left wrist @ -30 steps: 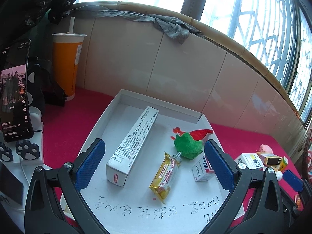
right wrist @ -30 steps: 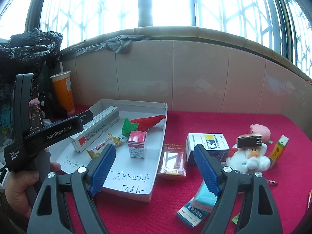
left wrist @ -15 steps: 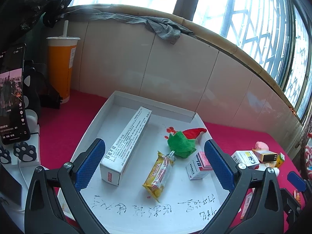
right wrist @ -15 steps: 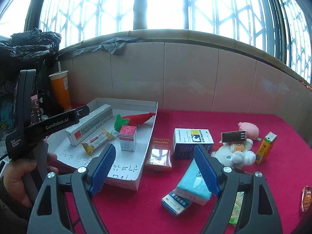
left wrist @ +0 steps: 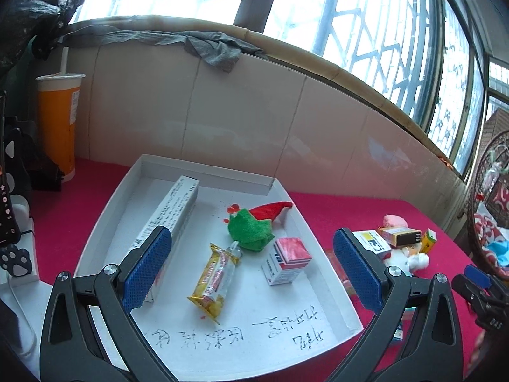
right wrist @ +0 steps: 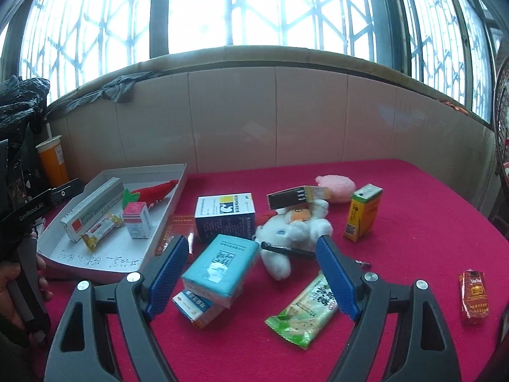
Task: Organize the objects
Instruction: 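Withdraw both open tools from the cardboard box back to the pile, then grasp the light blue tissue pack with the right tool while the left tool approaches the blue-white medicine box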
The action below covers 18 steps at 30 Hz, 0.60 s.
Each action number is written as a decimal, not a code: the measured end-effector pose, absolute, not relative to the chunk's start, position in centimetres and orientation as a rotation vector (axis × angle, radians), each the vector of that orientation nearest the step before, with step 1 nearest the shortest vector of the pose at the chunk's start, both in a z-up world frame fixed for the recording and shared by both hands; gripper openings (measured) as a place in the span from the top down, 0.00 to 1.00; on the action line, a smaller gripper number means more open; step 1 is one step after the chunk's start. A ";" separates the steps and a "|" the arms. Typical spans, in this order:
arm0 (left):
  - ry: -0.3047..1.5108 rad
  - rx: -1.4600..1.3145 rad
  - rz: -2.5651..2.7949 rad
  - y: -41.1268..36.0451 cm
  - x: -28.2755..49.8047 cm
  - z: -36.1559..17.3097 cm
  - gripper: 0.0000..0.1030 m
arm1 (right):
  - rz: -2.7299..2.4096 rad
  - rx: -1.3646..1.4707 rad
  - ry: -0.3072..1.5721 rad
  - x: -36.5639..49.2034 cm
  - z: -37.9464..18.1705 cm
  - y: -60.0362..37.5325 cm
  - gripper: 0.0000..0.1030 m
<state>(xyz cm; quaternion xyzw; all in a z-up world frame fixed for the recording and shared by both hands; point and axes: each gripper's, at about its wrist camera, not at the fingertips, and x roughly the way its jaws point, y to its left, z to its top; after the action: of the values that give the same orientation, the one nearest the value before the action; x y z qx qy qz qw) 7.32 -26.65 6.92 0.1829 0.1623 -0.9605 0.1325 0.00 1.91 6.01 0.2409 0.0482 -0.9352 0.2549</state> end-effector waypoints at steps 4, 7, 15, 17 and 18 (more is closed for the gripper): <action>0.396 0.649 -2.913 -23.0 6.4 7.4 0.01 | -2.588 0.731 0.080 -1.5 5.2 4.8 0.20; 0.303 0.796 -2.972 -19.2 5.2 6.9 0.01 | -2.604 0.783 0.021 -2.5 4.7 6.9 0.20; 0.201 0.968 -2.945 -15.6 6.4 5.0 0.01 | -2.291 0.929 -0.048 -3.6 4.2 3.6 0.20; 0.237 0.970 -2.935 -16.3 7.4 5.3 0.01 | -2.236 0.985 -0.037 -3.9 3.7 1.6 0.20; 0.240 0.971 -2.925 -16.7 7.9 5.4 0.01 | -2.209 1.015 -0.039 -4.1 3.3 0.8 0.20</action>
<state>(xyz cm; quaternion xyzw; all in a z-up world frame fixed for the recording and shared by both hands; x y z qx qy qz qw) 7.88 -16.65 5.38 0.3141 0.0776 -0.9459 0.0252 -4.14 0.76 3.29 0.3912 -0.0151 -0.8519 0.3477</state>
